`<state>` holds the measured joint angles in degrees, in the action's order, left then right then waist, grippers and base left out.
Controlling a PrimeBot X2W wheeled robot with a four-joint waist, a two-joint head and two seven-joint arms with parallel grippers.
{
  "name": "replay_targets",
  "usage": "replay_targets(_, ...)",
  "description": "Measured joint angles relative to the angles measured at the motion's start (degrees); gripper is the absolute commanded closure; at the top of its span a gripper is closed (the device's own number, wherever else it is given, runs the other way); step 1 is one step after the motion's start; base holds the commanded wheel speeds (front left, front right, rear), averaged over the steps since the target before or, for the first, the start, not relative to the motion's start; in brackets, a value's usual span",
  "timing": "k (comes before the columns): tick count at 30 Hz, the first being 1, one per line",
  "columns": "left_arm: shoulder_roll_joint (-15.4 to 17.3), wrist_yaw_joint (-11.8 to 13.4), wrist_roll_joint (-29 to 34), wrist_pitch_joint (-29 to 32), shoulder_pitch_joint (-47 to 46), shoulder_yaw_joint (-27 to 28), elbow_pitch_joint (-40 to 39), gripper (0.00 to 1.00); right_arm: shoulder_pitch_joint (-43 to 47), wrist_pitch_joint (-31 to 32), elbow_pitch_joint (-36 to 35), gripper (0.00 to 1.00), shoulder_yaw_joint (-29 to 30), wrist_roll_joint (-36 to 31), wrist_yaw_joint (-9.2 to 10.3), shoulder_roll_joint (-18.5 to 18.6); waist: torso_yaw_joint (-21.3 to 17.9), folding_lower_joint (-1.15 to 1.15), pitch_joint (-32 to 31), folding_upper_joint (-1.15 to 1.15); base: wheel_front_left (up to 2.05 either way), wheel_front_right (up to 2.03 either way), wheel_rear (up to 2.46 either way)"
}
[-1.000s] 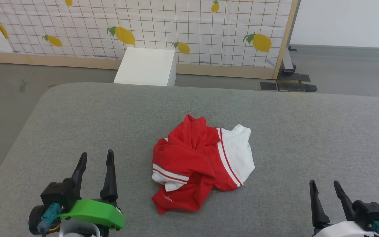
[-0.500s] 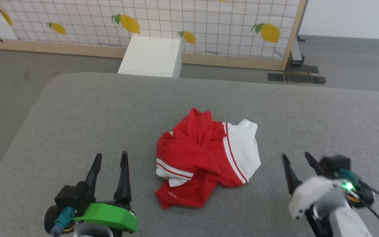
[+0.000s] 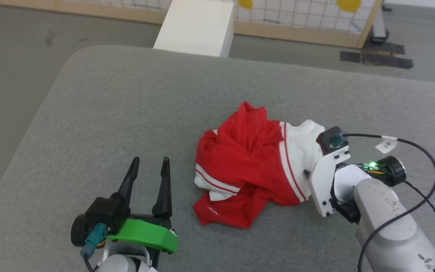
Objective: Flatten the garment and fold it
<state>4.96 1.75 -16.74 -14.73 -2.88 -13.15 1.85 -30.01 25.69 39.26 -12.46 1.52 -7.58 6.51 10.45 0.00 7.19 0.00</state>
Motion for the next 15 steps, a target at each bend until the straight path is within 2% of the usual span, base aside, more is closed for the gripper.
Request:
replay_targets(8,-1.2,-0.7,1.0,0.0,-0.2,0.5,0.1,0.00,-2.4,1.1,3.6,0.00,-3.8,2.7,0.03,0.6,2.4,0.00,2.8,0.00,0.00,0.00,0.00)
replay_targets(9,-1.2,-0.7,1.1,0.0,-0.2,0.6,0.2,0.00,-2.8,1.1,3.8,0.71,-4.1,3.3,0.03,0.8,2.4,0.00,3.0,0.00,0.00,0.00,0.00)
replay_targets(10,-1.3,-0.7,1.1,0.0,-0.2,0.7,0.3,0.00,-3.1,1.0,3.8,1.00,-4.7,4.0,0.03,0.9,2.4,0.00,3.1,0.00,0.00,0.00,0.00)
replay_targets(15,-1.5,-1.1,1.1,0.0,-0.1,1.6,1.0,0.00,-3.4,-2.8,3.3,1.00,-5.6,8.6,-0.01,1.4,1.5,0.00,2.7,0.00,0.00,0.00,0.00)
